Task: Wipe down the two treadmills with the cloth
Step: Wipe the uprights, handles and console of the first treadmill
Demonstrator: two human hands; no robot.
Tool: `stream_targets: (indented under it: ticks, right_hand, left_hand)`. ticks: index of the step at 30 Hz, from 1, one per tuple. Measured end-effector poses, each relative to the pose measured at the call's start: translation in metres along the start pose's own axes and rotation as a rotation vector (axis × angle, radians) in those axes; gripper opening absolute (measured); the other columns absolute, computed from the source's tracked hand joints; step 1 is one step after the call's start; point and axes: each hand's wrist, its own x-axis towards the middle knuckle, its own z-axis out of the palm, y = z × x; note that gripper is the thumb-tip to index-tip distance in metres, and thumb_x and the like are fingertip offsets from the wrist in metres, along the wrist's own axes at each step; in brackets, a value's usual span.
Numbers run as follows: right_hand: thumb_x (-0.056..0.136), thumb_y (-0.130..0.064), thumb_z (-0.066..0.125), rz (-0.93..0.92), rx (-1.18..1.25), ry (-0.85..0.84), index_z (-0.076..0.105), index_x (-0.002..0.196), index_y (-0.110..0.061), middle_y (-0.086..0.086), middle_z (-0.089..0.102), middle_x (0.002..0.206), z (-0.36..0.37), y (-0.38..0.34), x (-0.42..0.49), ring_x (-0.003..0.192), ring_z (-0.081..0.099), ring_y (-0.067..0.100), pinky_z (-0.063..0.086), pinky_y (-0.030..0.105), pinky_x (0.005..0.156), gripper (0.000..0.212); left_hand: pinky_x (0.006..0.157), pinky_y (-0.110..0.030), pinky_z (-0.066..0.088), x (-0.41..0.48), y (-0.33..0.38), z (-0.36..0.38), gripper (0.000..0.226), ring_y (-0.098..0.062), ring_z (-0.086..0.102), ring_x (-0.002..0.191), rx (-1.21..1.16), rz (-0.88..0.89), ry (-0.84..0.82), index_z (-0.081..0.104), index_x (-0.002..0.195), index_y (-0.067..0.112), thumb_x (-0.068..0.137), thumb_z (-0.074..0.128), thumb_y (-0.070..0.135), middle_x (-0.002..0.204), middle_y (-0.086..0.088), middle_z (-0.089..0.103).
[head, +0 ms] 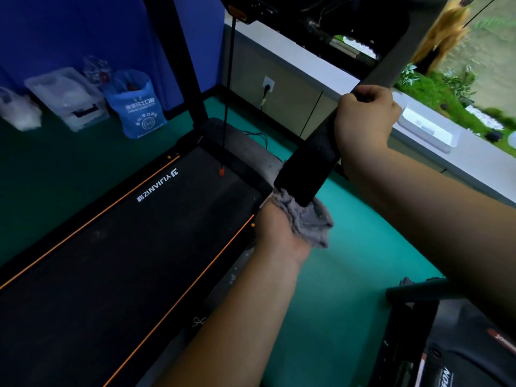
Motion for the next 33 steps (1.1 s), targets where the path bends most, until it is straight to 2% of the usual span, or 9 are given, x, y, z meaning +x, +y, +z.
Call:
stream_targets:
  ticks: [3,6,9,13,17,22,26,29,33]
  right_hand:
    - [0.087,-0.022,0.047,0.004,0.006,0.005,0.055,0.114,-0.022,0.002,0.036,0.129,0.0,-0.001,0.001,0.115,0.048,0.022,0.039,0.031,0.102,0.029]
    - [0.087,-0.022,0.047,0.002,0.009,0.003,0.056,0.115,-0.021,0.003,0.037,0.131,-0.001,-0.002,-0.002,0.115,0.048,0.021,0.039,0.027,0.099,0.029]
    - [0.087,-0.022,0.048,-0.016,-0.008,-0.004,0.057,0.115,-0.02,0.004,0.037,0.133,-0.002,-0.003,-0.004,0.117,0.047,0.02,0.036,0.022,0.094,0.029]
    - [0.086,-0.021,0.05,-0.007,-0.008,0.002,0.056,0.112,-0.021,0.004,0.039,0.134,-0.005,-0.006,-0.005,0.116,0.047,0.016,0.032,0.017,0.091,0.026]
    - [0.082,-0.024,0.054,-0.018,-0.023,0.042,0.061,0.107,-0.019,0.0,0.048,0.125,-0.004,-0.009,-0.008,0.101,0.053,0.01,0.039,0.019,0.094,0.026]
    - [0.071,-0.032,0.055,0.016,0.0,0.082,0.066,0.104,-0.023,0.004,0.061,0.117,0.003,-0.007,-0.008,0.106,0.059,0.013,0.045,0.035,0.103,0.036]
    - [0.072,-0.032,0.057,0.032,-0.032,0.107,0.065,0.104,-0.025,0.004,0.062,0.115,0.003,-0.008,-0.01,0.11,0.058,0.016,0.043,0.037,0.104,0.034]
    - [0.079,-0.022,0.06,0.012,-0.097,0.092,0.063,0.106,-0.021,0.002,0.055,0.115,0.0,-0.011,-0.007,0.107,0.053,0.012,0.038,0.022,0.104,0.027]
    - [0.082,-0.016,0.063,-0.004,-0.158,0.073,0.057,0.106,-0.02,-0.003,0.038,0.115,-0.003,-0.005,0.014,0.095,0.043,0.004,0.025,-0.003,0.081,0.024]
  left_hand:
    - [0.059,-0.023,0.051,-0.018,-0.005,-0.019,0.038,-0.014,0.062,0.062,0.102,0.074,-0.05,0.06,0.086,0.015,0.103,0.029,0.029,0.069,-0.002,0.066]
    - [0.077,-0.029,0.047,-0.031,0.003,-0.033,0.037,-0.014,0.062,0.091,0.102,0.172,-0.019,0.061,0.117,0.015,0.104,0.03,0.03,0.103,-0.002,0.068]
    - [0.069,-0.028,0.048,-0.022,0.017,-0.028,0.029,-0.009,0.062,0.084,0.18,0.334,0.002,0.06,0.111,0.025,0.103,0.033,0.03,0.095,0.006,0.065]
    - [0.066,-0.03,0.051,-0.015,0.03,-0.01,0.028,-0.014,0.065,0.066,0.442,0.23,0.02,0.066,0.097,0.022,0.102,0.041,0.034,0.077,0.002,0.068]
    - [0.063,-0.02,0.052,-0.038,0.056,-0.022,0.022,-0.005,0.07,0.081,0.603,0.368,-0.083,0.067,0.101,0.026,0.1,0.045,0.021,0.091,0.01,0.072]
    - [0.095,-0.022,0.048,-0.008,0.093,-0.009,0.041,0.0,0.057,0.109,0.909,0.689,-0.223,0.053,0.133,0.019,0.097,0.046,0.035,0.131,0.005,0.052]
    - [0.104,-0.01,0.033,0.012,0.08,0.009,0.04,0.011,0.045,0.113,1.16,0.788,-0.447,0.052,0.133,0.013,0.095,0.043,0.023,0.122,0.015,0.046]
    - [0.103,-0.009,0.031,0.034,0.079,0.024,0.03,0.016,0.043,0.115,1.12,0.723,-0.523,0.052,0.127,0.023,0.1,0.041,0.016,0.122,0.021,0.047]
    - [0.111,-0.024,0.032,0.069,0.084,0.054,0.04,-0.001,0.046,0.125,1.113,0.681,-0.585,0.055,0.132,0.013,0.096,0.044,0.025,0.134,0.001,0.049]
